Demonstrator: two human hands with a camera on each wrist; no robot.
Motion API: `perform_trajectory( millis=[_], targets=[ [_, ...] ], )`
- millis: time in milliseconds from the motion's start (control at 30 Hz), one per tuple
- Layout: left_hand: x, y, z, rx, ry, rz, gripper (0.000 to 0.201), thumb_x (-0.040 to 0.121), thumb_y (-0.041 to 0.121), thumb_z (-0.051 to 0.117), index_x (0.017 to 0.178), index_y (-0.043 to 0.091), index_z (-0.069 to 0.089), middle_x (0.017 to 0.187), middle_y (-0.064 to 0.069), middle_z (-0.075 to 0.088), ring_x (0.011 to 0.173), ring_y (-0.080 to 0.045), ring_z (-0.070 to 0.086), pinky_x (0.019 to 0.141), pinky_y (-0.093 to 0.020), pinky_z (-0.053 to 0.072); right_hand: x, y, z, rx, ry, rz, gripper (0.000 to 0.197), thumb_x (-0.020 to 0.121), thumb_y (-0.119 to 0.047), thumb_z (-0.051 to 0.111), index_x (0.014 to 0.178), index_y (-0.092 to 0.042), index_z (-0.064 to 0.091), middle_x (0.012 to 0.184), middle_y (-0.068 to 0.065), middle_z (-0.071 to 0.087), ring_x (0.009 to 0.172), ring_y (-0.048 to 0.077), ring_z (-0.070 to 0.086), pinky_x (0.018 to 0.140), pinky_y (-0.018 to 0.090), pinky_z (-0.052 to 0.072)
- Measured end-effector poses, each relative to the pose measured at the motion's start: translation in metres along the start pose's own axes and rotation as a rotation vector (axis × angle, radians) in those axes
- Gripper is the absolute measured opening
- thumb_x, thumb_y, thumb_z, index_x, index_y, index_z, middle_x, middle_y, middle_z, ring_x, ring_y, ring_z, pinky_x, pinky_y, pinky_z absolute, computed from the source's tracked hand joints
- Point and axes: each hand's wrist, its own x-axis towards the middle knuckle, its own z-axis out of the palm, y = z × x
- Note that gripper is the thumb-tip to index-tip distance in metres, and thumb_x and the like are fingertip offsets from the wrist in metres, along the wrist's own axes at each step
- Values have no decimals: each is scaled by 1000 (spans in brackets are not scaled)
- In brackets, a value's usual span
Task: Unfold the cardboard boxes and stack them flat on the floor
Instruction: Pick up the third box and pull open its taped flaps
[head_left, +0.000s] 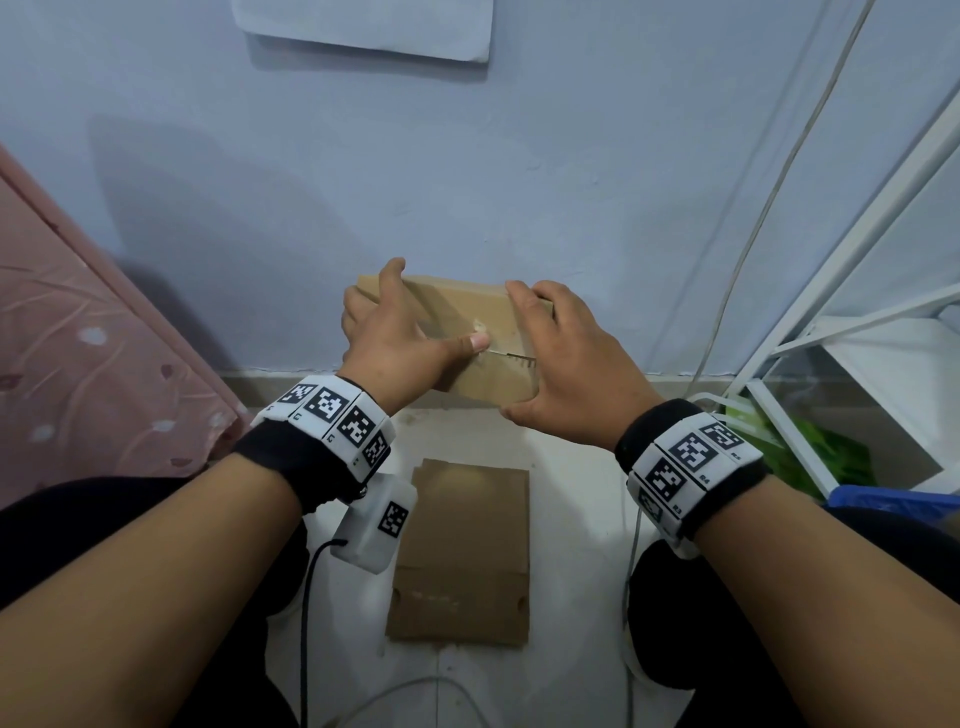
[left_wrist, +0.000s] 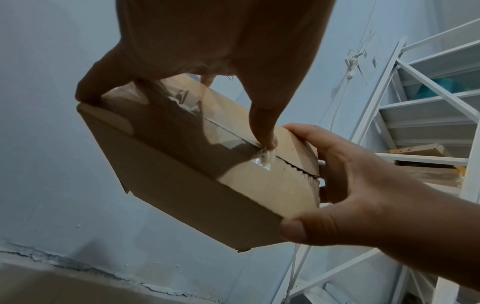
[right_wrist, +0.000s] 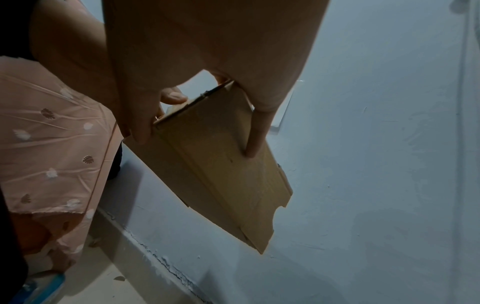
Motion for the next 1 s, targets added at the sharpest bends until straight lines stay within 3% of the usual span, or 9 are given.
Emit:
perform_trajectory(
  millis=[267,333,467,567,1000],
  targets=[
    [4,-7,-1,-35,4,20,94,86,40,76,157,32,16,153,-11,22,146,-32,22,119,-45,27,0,3,-1,4,-11,21,120,64,-42,87,157,-21,14,152,8,23,133,27,37,89,41,54],
    [5,-6,-3,-60,-10,6,91,88,43,72,158,32,14,154,-11,21,146,-32,24,120,-47,28,-1,4,-2,2,-9,22,120,64,-42,87,157,-21,14,152,8,23,133,27,38,89,42,54],
    [-2,0,-1,-17,-25,-31,124,67,68,81,159,32,7,159,-9,12,151,-29,12,119,-48,25,-1,0,0,8,-12,10,119,64,-41,86,158,-21,15,153,8,23,135,28,36,89,41,53],
    [-7,-1,3,77,-40,-40,143,54,71,86,159,32,-3,161,-12,3,152,-29,4,118,-51,23,-1,-1,0,-3,-19,2,118,65,-41,85,158,-21,15,153,8,24,135,26,36,88,40,53],
    [0,-7,3,72,-31,-23,137,59,58,91,159,30,3,153,-17,18,146,-35,18,117,-47,27,0,1,2,14,-53,1,119,65,-42,84,158,-21,13,151,8,24,134,28,35,90,40,53]
  ],
)
